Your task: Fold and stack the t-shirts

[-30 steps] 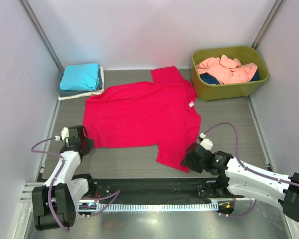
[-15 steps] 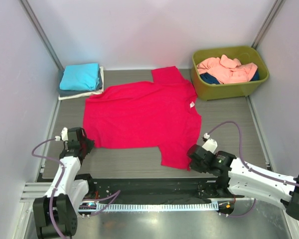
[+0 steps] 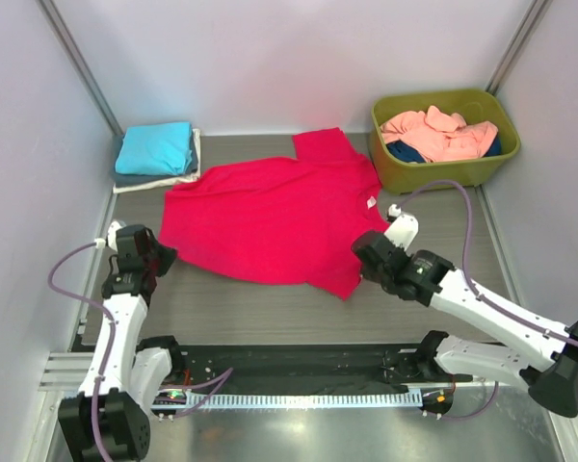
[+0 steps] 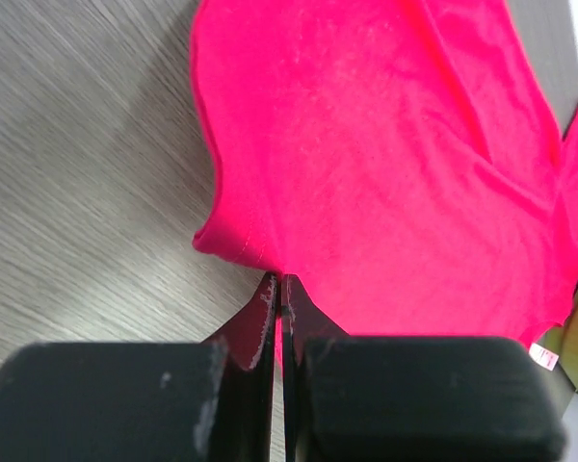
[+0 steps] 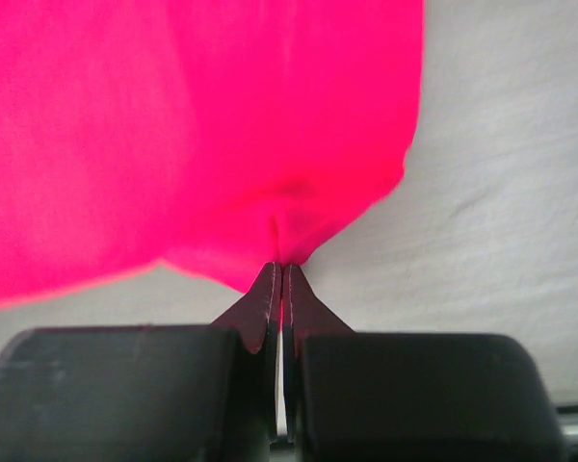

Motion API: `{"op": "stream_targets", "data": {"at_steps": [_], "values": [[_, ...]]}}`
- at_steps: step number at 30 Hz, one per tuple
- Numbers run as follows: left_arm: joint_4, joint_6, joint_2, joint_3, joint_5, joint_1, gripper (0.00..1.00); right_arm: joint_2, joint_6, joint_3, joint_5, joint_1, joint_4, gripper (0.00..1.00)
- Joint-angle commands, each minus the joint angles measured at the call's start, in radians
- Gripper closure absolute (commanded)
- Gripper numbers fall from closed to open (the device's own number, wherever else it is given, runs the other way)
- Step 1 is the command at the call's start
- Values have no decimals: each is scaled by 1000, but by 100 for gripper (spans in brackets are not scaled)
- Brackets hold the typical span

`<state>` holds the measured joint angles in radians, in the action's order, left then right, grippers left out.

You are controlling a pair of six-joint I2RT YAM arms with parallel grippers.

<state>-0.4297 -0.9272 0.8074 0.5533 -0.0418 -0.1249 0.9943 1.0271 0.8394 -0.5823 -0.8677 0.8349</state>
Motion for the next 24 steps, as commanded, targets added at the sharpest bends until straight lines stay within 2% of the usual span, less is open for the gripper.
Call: {"op": "stream_targets", "data": {"at_steps": [1,7,10,24], "values": [[5,25,73,59,37,-4,100,56,-180,101,-31,125,-118,99],[42,24,229,137,37,-5,100,207,-326,254,24,258,-210,99],[63,22,309,177,36,-7,100,294,-372,332,42,283,-244,99],[72,24,632,387,10,-33,100,667,-473,681,108,440,-287,99]]}}
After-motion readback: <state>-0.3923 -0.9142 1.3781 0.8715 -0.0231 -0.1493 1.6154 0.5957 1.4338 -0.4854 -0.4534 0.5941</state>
